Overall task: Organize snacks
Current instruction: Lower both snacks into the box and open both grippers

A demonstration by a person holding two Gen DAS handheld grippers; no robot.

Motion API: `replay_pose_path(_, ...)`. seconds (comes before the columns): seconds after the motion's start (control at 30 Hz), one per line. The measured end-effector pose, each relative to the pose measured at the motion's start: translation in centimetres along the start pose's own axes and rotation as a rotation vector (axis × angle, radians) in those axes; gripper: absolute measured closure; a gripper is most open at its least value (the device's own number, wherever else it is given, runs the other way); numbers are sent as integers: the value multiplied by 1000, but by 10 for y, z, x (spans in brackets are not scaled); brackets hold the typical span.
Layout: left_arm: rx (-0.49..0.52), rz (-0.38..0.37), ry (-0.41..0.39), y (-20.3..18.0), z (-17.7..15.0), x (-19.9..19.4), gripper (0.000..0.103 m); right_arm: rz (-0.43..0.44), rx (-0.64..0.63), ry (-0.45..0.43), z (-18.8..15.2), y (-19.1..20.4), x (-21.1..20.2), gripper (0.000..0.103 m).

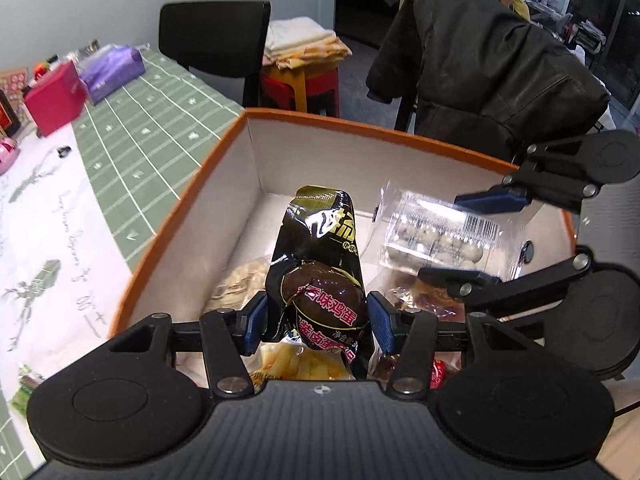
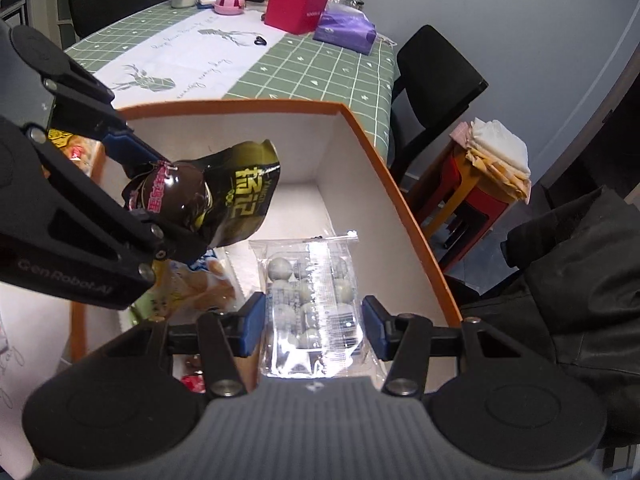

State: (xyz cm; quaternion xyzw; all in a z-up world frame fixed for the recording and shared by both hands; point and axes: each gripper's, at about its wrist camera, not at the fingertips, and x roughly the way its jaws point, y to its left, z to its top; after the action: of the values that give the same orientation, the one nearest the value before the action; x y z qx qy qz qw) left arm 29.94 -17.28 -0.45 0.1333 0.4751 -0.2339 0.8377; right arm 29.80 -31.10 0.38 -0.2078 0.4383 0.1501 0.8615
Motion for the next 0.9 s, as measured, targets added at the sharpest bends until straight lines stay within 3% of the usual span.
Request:
replay_pose_path(0.43, -6, -11, 80, 3, 0, 33, 40, 1, -59, 36, 3, -3, 31, 48)
replay_pose_path(0.57, -19, -8, 86, 6, -2, 34, 35, -1, -68, 39, 3, -2, 30, 47)
replay_pose_path(0.8, -82, -29, 13, 7, -8, 14, 23, -7, -64, 27, 1, -1, 24, 44)
replay_pose_path(0.9, -96, -14, -16, 3, -13, 0, 22, -13, -80, 19, 1, 4, 17, 44)
